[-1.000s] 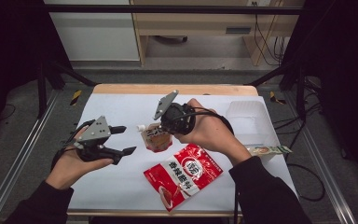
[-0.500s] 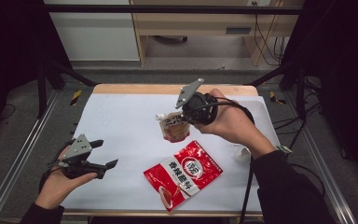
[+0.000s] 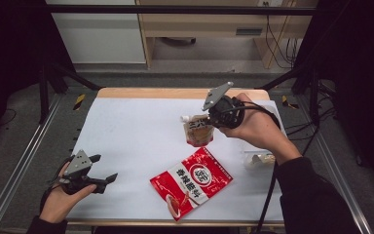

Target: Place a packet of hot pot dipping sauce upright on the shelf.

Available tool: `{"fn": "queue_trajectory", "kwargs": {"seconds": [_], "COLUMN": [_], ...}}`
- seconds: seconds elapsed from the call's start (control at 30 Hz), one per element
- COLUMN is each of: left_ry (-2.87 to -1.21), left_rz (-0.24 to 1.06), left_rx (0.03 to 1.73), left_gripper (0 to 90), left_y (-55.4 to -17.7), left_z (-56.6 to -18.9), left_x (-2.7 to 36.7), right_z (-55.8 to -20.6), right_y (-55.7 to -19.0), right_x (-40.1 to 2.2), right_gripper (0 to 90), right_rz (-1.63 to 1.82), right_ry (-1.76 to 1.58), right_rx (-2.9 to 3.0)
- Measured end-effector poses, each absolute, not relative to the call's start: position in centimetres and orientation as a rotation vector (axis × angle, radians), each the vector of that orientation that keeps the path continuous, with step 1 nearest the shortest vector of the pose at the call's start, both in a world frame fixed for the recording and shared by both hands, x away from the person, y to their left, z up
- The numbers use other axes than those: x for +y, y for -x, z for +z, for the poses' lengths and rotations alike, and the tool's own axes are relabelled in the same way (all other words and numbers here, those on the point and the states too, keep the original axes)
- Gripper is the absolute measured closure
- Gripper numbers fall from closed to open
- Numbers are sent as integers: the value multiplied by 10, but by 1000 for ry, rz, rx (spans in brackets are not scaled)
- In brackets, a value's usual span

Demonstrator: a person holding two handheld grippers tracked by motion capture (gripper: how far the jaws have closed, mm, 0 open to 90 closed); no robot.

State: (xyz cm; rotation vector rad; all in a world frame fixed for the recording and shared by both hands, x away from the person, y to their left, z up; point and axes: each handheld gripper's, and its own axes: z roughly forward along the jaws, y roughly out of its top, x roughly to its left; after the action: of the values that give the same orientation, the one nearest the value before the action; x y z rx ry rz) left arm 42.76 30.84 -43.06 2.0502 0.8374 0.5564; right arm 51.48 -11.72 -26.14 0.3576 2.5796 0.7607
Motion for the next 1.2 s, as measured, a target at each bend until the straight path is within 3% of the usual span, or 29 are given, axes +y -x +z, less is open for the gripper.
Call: {"fn": "queue_trajectory", "kwargs": {"seconds": [1.2], "left_ry": [-2000], "left_rz": [581], "left_rx": [926], "left_gripper": [88], "left_y": [-429], "left_z": [-443], "left_x": [325], "right_z": [-251], "right_y": [-506], "right_x": [-235], "right_gripper": [888], "right_rz": [736], "right_ry": [-549], "right_rx": [2427]}}
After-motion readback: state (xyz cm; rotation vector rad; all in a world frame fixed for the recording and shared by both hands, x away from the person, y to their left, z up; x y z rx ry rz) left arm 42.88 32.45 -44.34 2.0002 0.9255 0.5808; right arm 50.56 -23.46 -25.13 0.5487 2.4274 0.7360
